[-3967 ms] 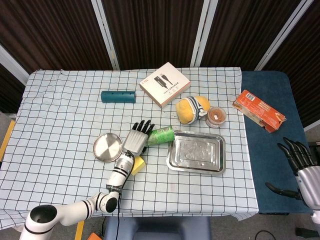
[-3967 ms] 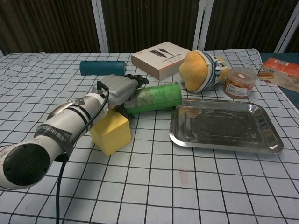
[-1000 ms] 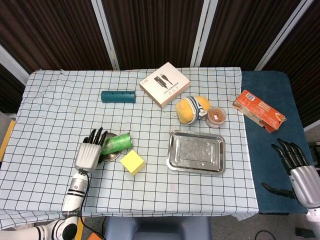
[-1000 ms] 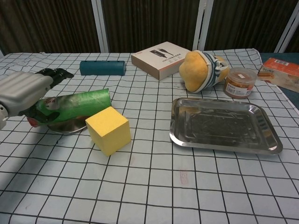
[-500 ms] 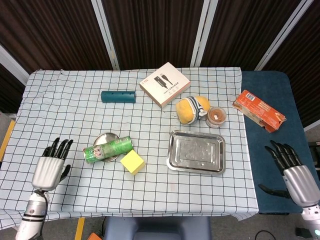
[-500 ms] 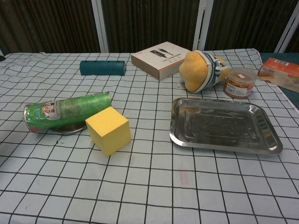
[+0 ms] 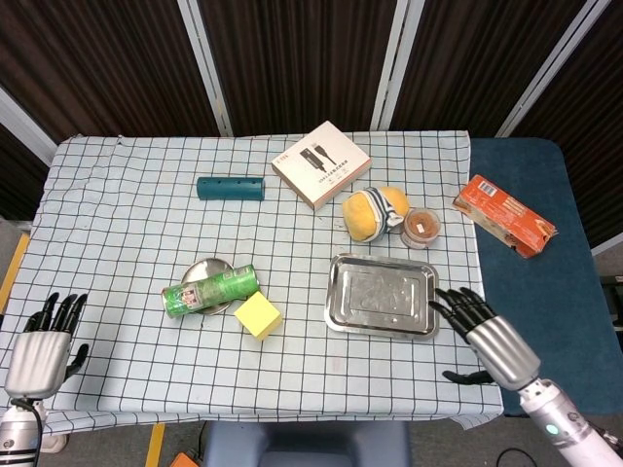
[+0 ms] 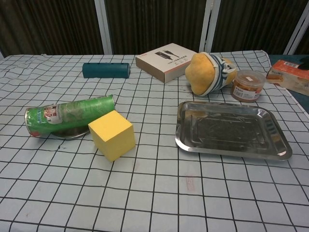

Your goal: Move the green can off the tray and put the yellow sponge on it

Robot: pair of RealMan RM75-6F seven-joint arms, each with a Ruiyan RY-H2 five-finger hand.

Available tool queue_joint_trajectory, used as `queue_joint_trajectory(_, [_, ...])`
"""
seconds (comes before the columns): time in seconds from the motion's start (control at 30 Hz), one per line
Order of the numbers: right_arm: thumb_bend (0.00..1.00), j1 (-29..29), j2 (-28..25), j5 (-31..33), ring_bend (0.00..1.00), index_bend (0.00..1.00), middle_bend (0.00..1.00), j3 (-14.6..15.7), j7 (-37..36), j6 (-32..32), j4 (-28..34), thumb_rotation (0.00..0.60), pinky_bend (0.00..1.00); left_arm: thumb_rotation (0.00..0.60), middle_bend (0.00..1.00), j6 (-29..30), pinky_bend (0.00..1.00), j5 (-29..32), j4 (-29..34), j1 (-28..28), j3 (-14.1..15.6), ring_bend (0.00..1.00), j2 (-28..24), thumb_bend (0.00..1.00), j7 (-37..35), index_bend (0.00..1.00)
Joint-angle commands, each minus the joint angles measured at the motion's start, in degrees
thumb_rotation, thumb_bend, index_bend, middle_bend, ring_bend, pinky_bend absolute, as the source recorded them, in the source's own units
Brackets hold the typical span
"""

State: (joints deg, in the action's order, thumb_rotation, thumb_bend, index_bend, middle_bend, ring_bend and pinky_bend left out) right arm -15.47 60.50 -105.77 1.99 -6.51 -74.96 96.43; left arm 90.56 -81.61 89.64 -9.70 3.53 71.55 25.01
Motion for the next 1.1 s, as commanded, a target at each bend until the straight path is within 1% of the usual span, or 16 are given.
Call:
queue_joint_trajectory(0.03, [0.07, -5.99, 2.8, -1.4, 0.01, 0.13, 0.05, -0.44, 0.98, 7.84, 2.79, 0.6, 0.08, 0.6, 0.13, -0.36, 0.28, 0.6, 1.1, 0.65, -0.59, 0.07, -0.79, 0.36, 1.68, 0.09])
queue_joint_trajectory(0.13, [0.07, -9.08, 4.82, -0.54, 0.04, 0.17, 0.09, -1.05, 2.92, 12.83, 3.96, 0.6, 0.1, 0.6, 0.13, -0.57, 0.27, 1.08, 1.91, 1.06, -1.02, 0.07, -1.26, 0.36, 2.25, 0.09])
queue_joint_trajectory(0.27, [0.07, -13.1, 8.34, 2.85, 0.07, 0.22, 0.13, -2.49, 6.02, 19.78, 5.7, 0.6, 0.12, 0.6, 0.13, -0.93, 0.27, 1.65, 2.65, 1.53, -1.77, 0.07, -1.72, 0.36, 2.42, 0.09])
queue_joint_trajectory(0.37, [0.07, -15.19, 11.26, 5.68, 0.09, 0.24, 0.15, -3.99, 9.31, 22.94, 6.19, 0.6, 0.13, 0.6, 0.13, -1.38, 0.27, 1.54, 2.95, 1.68, -2.03, 0.07, -1.95, 0.36, 2.26, 0.09])
queue_joint_trajectory(0.6, [0.07, -18.4, 18.72, 12.36, 0.14, 0.3, 0.2, -7.4, 17.92, 26.34, 5.31, 0.6, 0.18, 0.6, 0.13, -2.13, 0.27, 0.87, 3.21, 2.02, -2.4, 0.07, -2.24, 0.36, 2.07, 0.09])
queue_joint_trajectory(0.77, [0.07, -20.7, 23.84, 17.31, 0.15, 0.32, 0.22, -9.22, 22.67, 28.15, 3.93, 0.6, 0.18, 0.6, 0.13, -2.87, 0.27, 0.87, 3.48, 2.21, -2.68, 0.07, -2.47, 0.36, 1.83, 0.09])
queue_joint_trajectory(0.97, [0.07, -23.94, 31.3, 21.82, 0.15, 0.33, 0.22, -11.59, 27.84, 28.24, -0.65, 0.6, 0.18, 0.6, 0.14, -3.83, 0.27, 1.18, 4.0, 2.46, -3.03, 0.07, -3.06, 0.36, 1.29, 0.09])
queue_joint_trajectory(1.1, [0.11, -25.61, 34.91, 23.34, 0.15, 0.34, 0.22, -12.88, 29.61, 27.23, -3.39, 0.6, 0.18, 0.6, 0.14, -3.9, 0.27, 1.12, 4.17, 2.7, -3.32, 0.07, -3.38, 0.36, 0.78, 0.09])
